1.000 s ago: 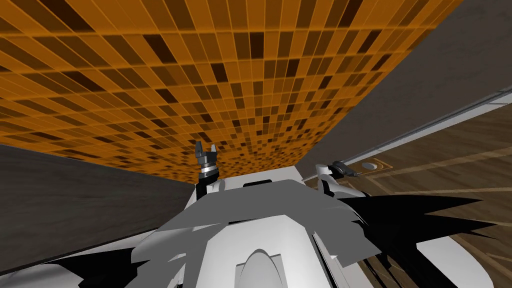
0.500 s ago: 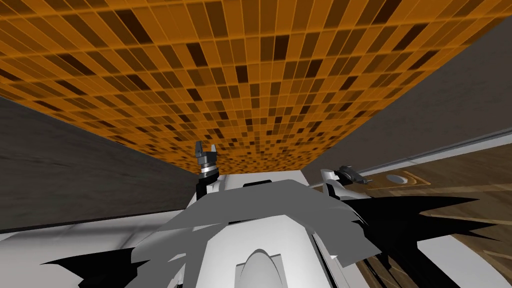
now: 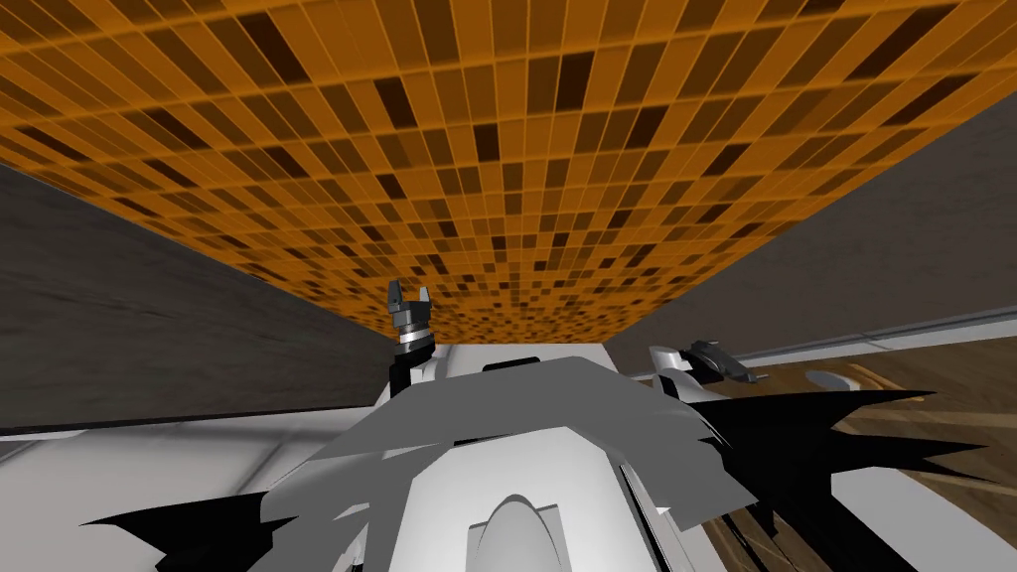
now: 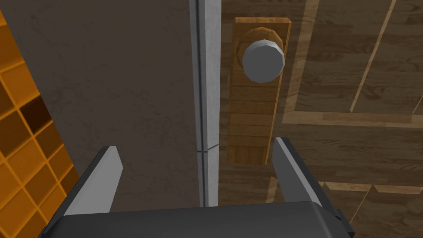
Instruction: Pull the door open
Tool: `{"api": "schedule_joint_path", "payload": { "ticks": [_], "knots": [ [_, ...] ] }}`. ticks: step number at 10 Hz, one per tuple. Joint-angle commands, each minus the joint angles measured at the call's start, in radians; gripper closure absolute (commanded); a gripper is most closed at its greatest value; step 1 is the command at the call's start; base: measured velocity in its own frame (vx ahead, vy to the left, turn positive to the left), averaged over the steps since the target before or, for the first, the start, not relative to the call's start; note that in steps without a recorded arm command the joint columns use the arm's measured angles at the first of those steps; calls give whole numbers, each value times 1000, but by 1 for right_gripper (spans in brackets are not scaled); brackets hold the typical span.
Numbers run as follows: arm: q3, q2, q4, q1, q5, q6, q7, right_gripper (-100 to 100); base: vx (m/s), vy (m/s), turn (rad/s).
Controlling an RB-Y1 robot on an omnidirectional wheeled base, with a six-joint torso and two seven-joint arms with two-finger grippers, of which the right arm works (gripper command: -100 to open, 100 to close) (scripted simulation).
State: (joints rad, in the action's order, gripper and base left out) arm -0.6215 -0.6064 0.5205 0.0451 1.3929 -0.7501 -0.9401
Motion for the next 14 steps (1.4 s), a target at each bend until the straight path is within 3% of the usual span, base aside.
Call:
{"api": "schedule_joint_path", "payload": {
  "ticks": [1,4,10,12,13,14],
  "knots": [
    [-1,-13,-20,19,-1,4,-34,-100,8,-85,63],
    [-8,-29,-34,58,4,12,-77,-100,18,-140,20],
    [-18,-46,-50,101,11,21,-125,-100,13,-158,-58],
    [-26,-38,-26,111,18,23,-108,-100,26,-146,-48],
    [-26,-38,-26,111,18,23,-108,100,-3,9,5],
    [-26,-38,-26,111,18,23,-108,100,-12,33,-17]
  ]
}}
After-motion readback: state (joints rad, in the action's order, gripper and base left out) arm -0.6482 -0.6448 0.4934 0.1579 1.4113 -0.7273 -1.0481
